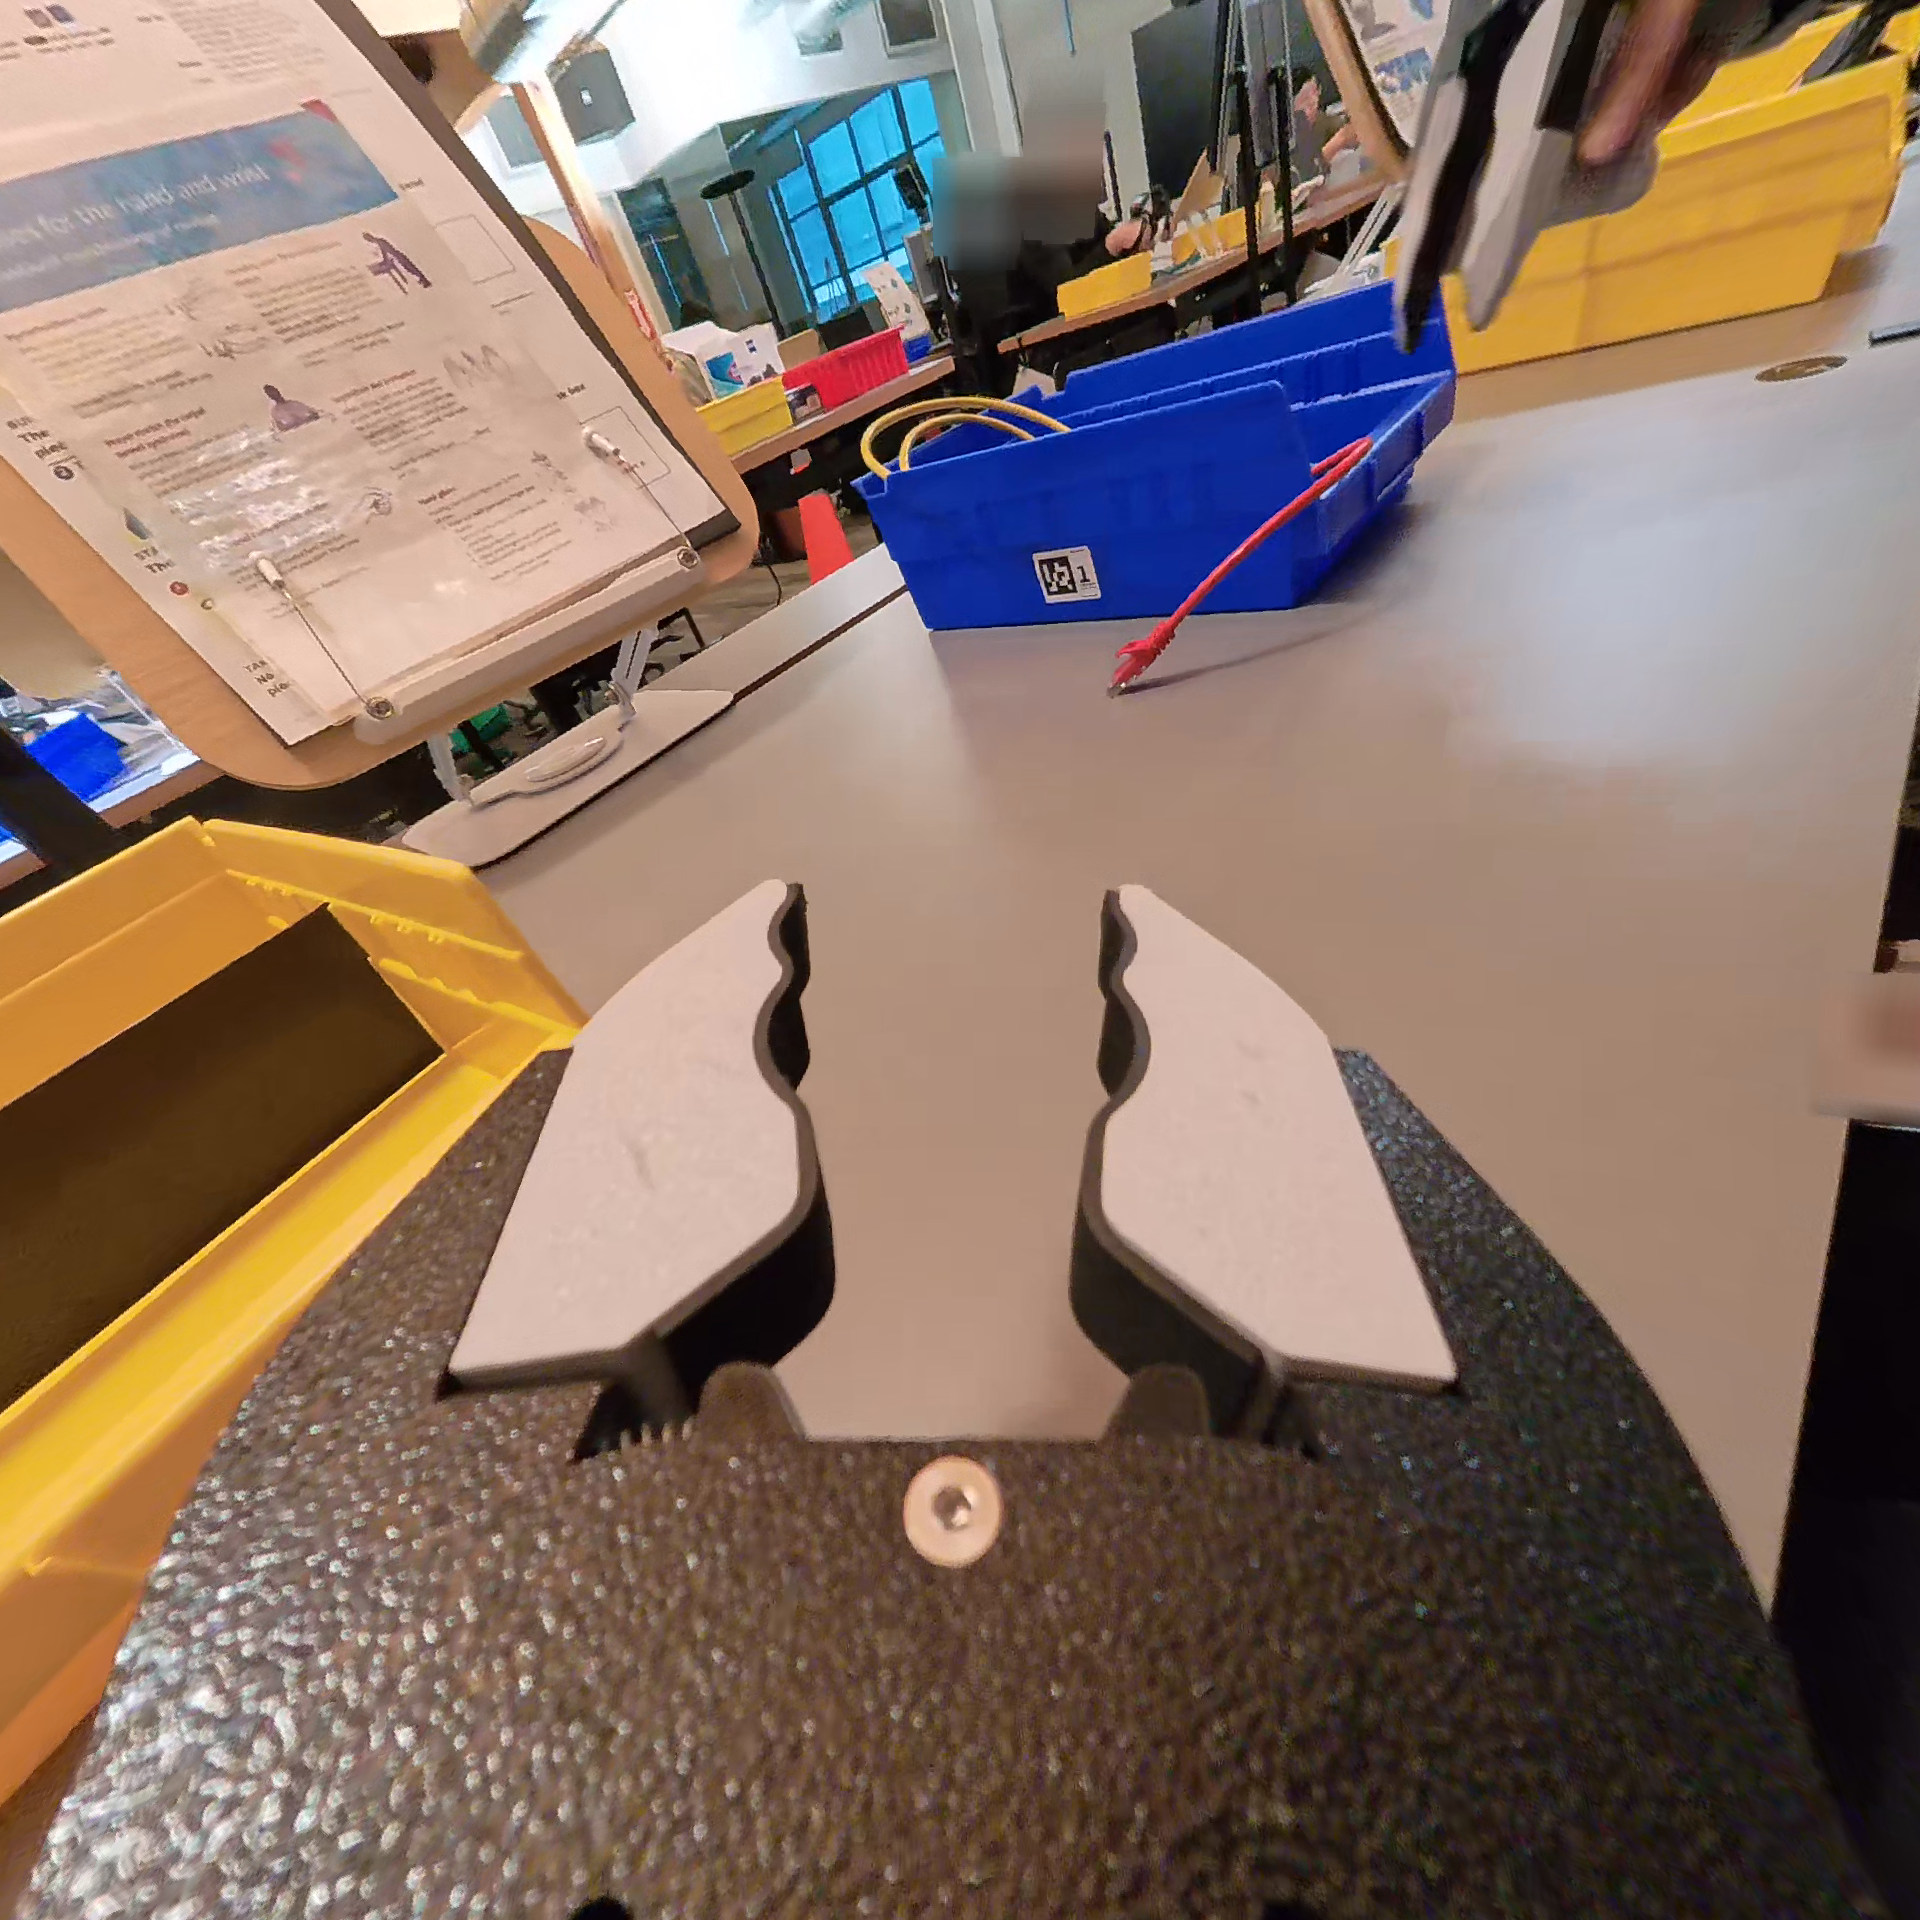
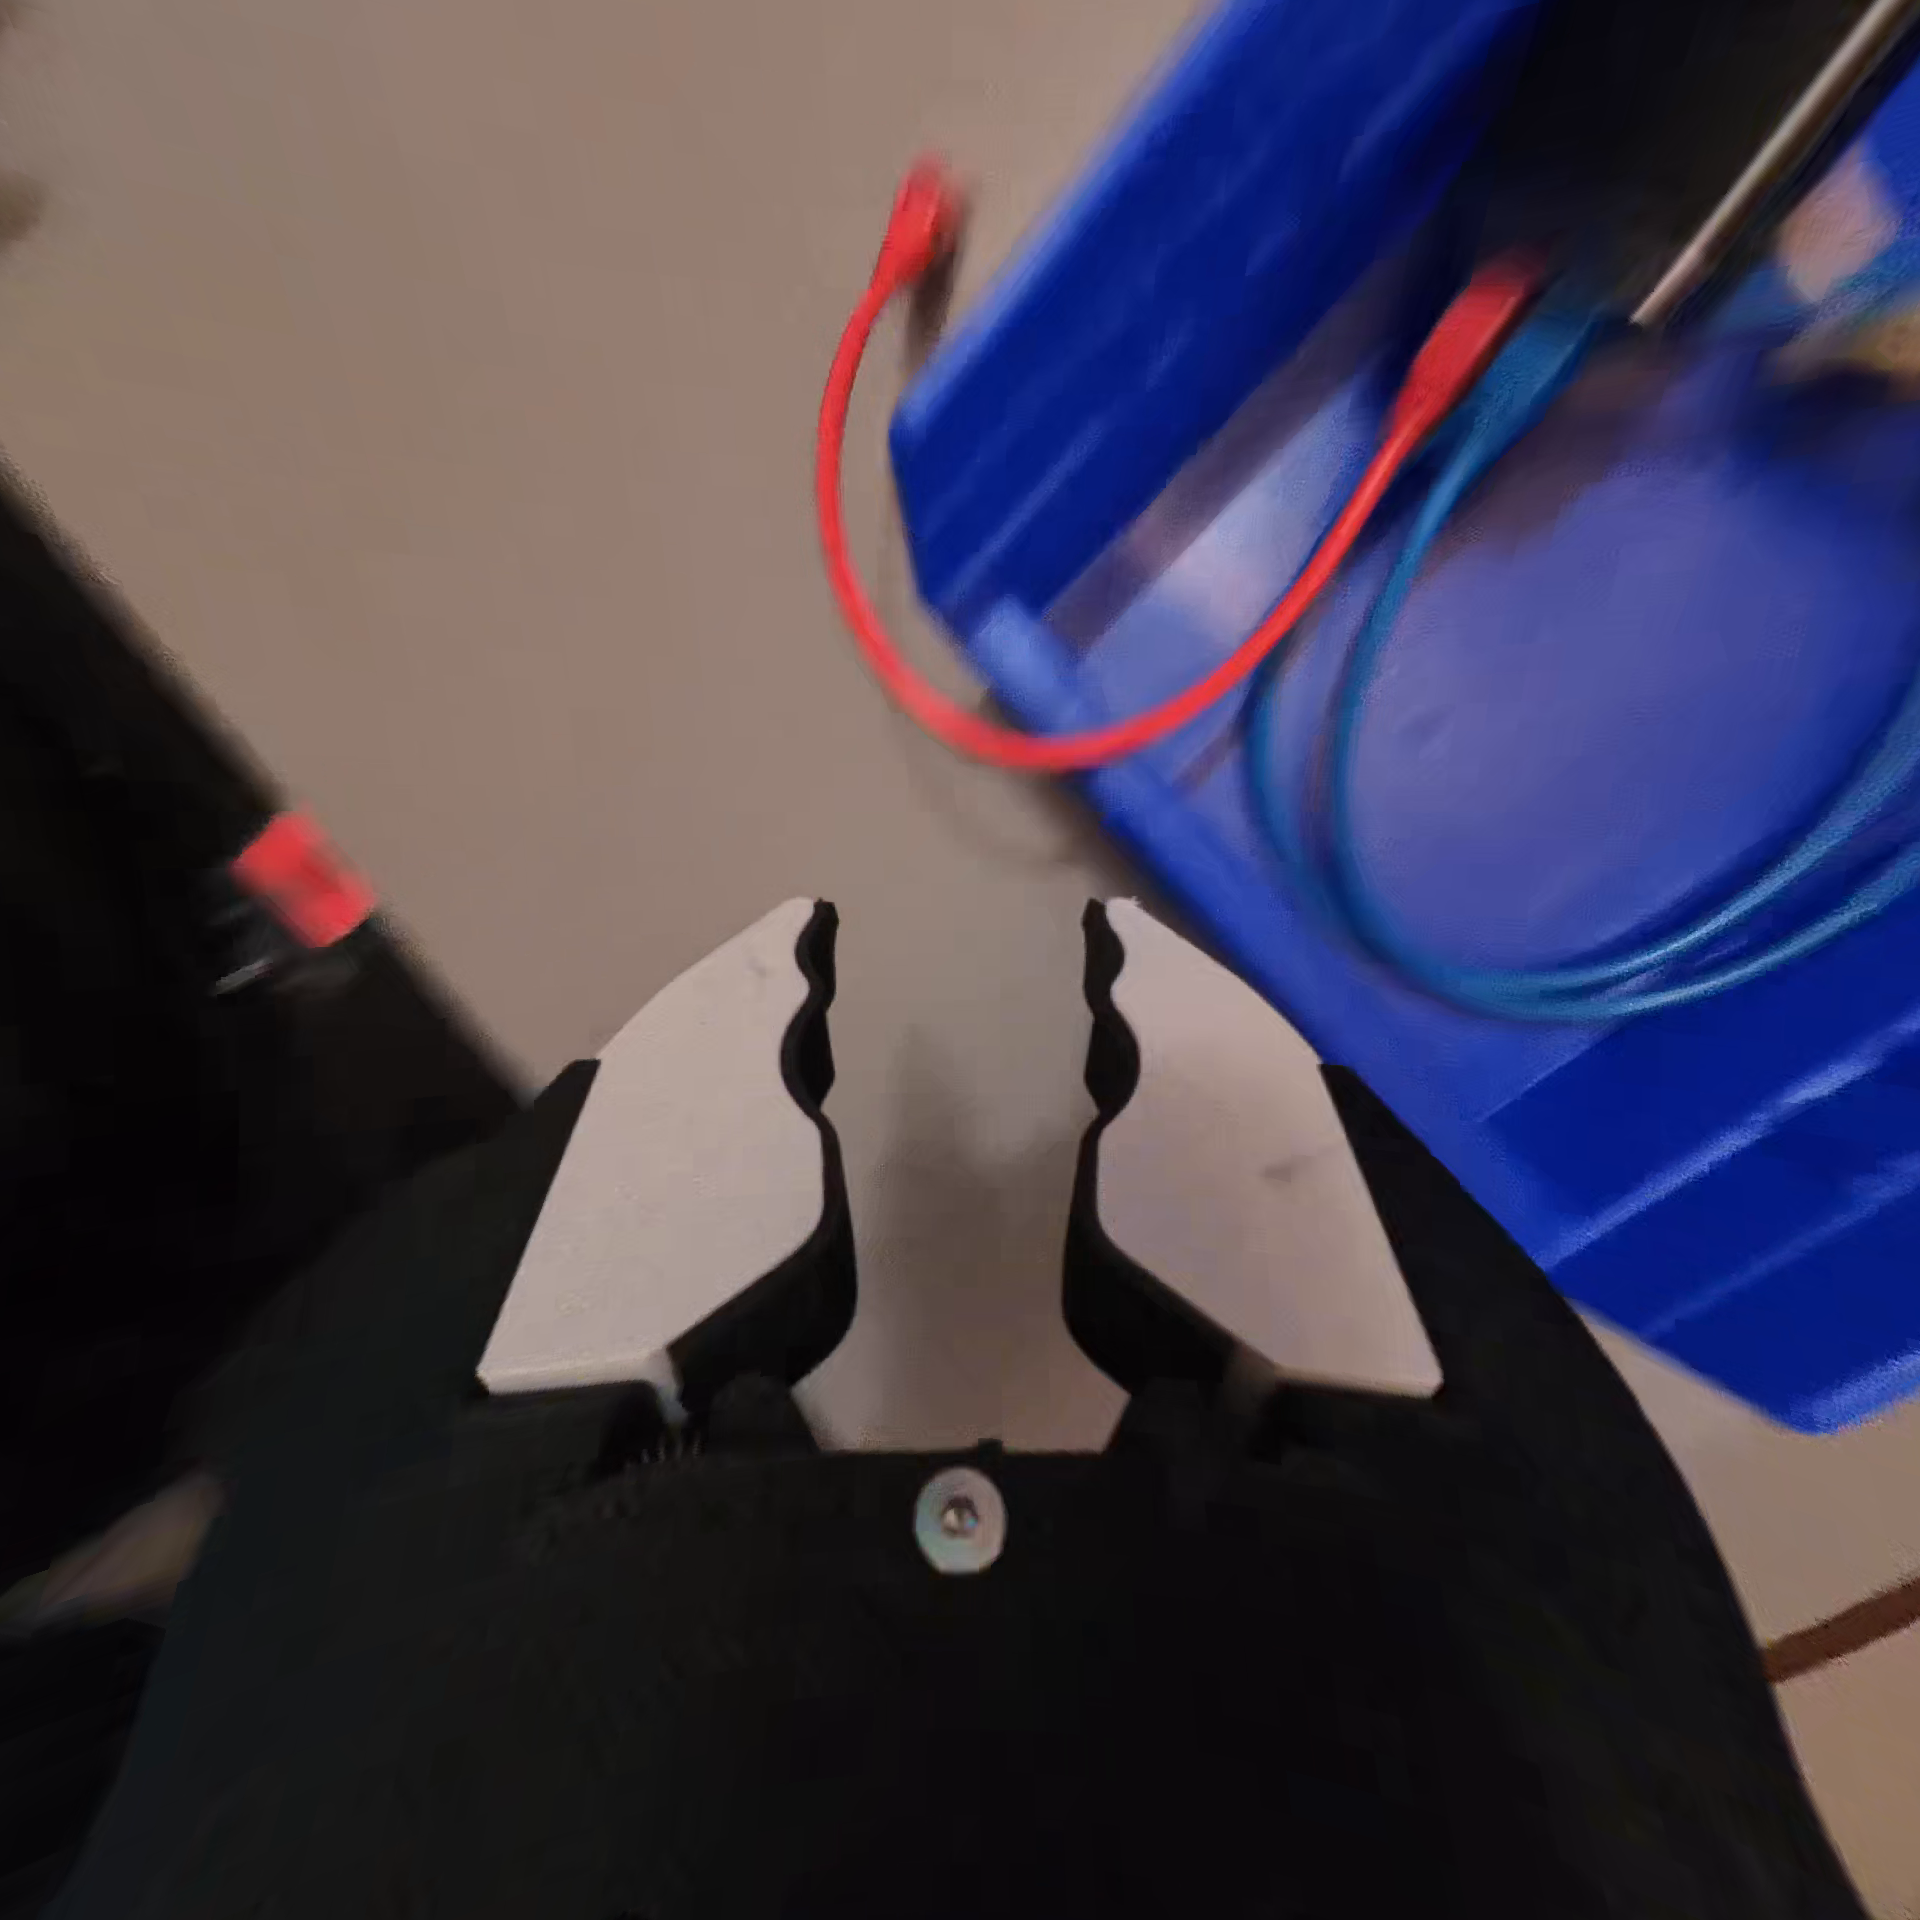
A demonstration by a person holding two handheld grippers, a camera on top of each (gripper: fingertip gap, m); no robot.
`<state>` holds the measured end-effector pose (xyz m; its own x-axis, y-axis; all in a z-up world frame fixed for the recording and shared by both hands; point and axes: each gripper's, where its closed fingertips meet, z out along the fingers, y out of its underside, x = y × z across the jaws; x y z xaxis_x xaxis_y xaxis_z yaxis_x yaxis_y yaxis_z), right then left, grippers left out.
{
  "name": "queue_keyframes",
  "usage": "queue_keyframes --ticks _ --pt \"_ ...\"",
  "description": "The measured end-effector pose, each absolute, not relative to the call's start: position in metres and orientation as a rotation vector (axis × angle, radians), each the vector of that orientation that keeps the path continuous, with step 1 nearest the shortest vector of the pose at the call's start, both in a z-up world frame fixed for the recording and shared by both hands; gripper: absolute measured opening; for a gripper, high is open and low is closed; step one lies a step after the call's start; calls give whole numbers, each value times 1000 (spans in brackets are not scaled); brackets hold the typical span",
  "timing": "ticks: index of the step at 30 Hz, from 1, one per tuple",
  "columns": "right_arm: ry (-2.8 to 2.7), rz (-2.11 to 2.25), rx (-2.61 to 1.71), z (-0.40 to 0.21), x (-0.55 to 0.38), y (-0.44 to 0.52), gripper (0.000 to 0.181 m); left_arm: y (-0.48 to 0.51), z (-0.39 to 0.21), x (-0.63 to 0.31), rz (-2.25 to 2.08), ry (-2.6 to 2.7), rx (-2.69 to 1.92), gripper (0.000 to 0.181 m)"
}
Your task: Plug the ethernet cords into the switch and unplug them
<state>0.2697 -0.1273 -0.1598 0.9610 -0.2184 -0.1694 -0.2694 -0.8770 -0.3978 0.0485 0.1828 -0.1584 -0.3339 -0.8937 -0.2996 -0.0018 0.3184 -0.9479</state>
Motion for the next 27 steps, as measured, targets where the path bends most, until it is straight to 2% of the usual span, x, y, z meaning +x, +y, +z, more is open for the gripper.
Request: queue_keyframes --ticks 4,6,7,10,12,16,21,24,27 --pt "-66 -566 -2455 -160 275 -90 65 180 -161 52 -1153 1648 -835 54" --pt "-258 -902 -2438 -169 279 -86 58 178 -162 53 -1153 1656 -836 54" --pt "-314 -988 -2466 -176 281 -88 48 177 -163 53 -1151 1661 -836 54" --pt "-393 -999 -2446 -190 280 -83 34 174 -164 54 -1145 1673 -834 54" --pt "-420 -1002 -2398 -189 283 -82 7 174 -164 54 -1142 1673 -838 54" --pt "-331 -941 -2273 -170 283 -84 5 173 -164 52 -1151 1669 -846 54" --pt "198 -648 -1921 -119 308 -106 4 172 -165 52 -1157 1681 -853 54" --pt "586 -681 -2008 -144 343 -135 5 169 -167 54 -1155 1707 -850 54" --pt "508 -671 -2280 -181 333 -124 5 165 -169 56 -1163 1723 -846 54"
